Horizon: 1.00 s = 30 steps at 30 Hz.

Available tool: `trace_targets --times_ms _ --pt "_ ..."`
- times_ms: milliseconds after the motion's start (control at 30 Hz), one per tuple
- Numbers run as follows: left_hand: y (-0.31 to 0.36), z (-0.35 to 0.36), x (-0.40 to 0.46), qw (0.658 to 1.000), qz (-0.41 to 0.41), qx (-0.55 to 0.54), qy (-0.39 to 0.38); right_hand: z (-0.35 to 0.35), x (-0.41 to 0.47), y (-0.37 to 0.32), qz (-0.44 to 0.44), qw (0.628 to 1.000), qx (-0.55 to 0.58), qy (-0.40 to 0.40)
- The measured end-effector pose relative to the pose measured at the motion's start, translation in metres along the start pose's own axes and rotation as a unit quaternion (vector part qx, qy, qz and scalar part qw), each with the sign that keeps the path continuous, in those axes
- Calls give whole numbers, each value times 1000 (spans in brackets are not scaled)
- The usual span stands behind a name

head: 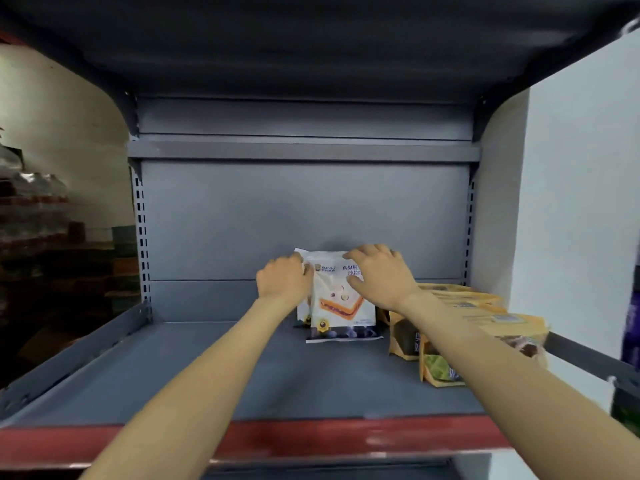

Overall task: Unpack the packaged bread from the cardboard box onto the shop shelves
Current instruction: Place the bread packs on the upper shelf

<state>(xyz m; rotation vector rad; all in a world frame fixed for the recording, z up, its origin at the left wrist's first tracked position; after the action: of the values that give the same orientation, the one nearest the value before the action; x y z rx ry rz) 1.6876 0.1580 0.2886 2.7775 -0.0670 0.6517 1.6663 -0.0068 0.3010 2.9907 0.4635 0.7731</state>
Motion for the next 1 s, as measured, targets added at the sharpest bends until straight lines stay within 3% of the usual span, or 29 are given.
trace_targets --times_ms 200,333,433,500,567,667,733,800,900,1000 --pt "-1 -43 -94 982 63 -152 94 -23 -79 -33 17 966 100 237" --pt "-5 -43 -177 961 84 -207 165 -22 -160 -59 45 926 156 340" --pt "-11 -28 -245 948 111 -216 205 -9 -231 -77 39 897 214 386" --pt "-15 -11 -289 949 124 -214 196 10 -280 -87 8 890 268 369" --pt "-21 12 -331 953 123 -244 130 34 -326 -96 -15 896 318 309" --pt "-35 53 -389 941 62 -317 -97 77 -388 -103 -6 918 367 149" --pt "-51 83 -427 917 17 -291 -271 110 -426 -105 17 917 398 -10" --pt "-71 109 -466 887 -20 -248 -388 144 -462 -106 41 888 410 -203" --pt "-98 144 -519 864 -114 -256 -418 192 -511 -112 45 829 375 -413" --pt "-118 179 -574 878 -205 -265 -341 228 -552 -123 75 794 351 -491"
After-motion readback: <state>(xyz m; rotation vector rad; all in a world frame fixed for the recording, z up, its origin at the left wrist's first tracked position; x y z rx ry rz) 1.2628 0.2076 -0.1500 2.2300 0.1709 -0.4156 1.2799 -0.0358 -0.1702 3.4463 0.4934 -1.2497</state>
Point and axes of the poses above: each hand's wrist, its own x-axis towards the middle knuckle, its own z-axis out of the palm, y = z × x, the point moved 2 cm from there along x, towards the middle knuckle, and after that the axes turned 8 degrees about -y, right-handed, at the moved point
